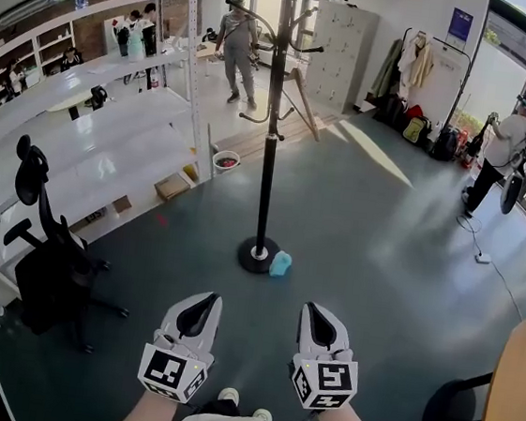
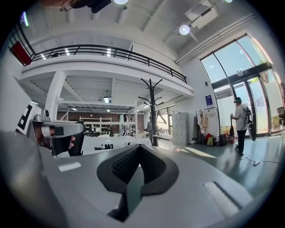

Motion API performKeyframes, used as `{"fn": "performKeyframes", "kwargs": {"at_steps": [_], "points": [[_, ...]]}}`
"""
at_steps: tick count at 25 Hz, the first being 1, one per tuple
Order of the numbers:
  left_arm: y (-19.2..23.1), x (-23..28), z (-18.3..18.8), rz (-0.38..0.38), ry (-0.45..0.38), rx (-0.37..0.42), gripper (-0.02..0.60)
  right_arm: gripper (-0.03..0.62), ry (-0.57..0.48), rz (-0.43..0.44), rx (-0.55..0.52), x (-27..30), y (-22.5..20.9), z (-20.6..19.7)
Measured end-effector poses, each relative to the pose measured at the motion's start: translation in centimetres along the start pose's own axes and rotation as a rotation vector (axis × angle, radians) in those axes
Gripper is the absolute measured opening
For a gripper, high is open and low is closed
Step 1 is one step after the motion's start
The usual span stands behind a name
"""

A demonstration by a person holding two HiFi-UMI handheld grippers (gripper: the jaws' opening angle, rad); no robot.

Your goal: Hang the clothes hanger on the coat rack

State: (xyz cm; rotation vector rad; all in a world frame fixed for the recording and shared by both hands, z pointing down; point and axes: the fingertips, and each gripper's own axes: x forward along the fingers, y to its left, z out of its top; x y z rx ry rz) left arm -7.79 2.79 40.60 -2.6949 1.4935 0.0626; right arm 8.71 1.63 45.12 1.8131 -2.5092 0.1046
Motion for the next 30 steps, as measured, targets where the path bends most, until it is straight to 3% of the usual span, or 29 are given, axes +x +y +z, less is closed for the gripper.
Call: {"fn": "performKeyframes", "kwargs": {"at_steps": [7,13,30], "points": [[-2.9,-1.2,-0.1,0.019,0.005,0.016,0.000,0.025,-0.004,0.037,-0.016,-2.6,-0.5,-0.2],[-3.0,-1.9,0.5,0.031,-0.016,-0.044,0.000,0.025,-0.022,0.050,-0.004,-3.4,-0.6,0.3],[-3.4,-2.4,0.6,0.054,0.008,0.017,0.000,0.025,-0.015,0.038,-0.020,-4.1,-0.8,0.6]]}}
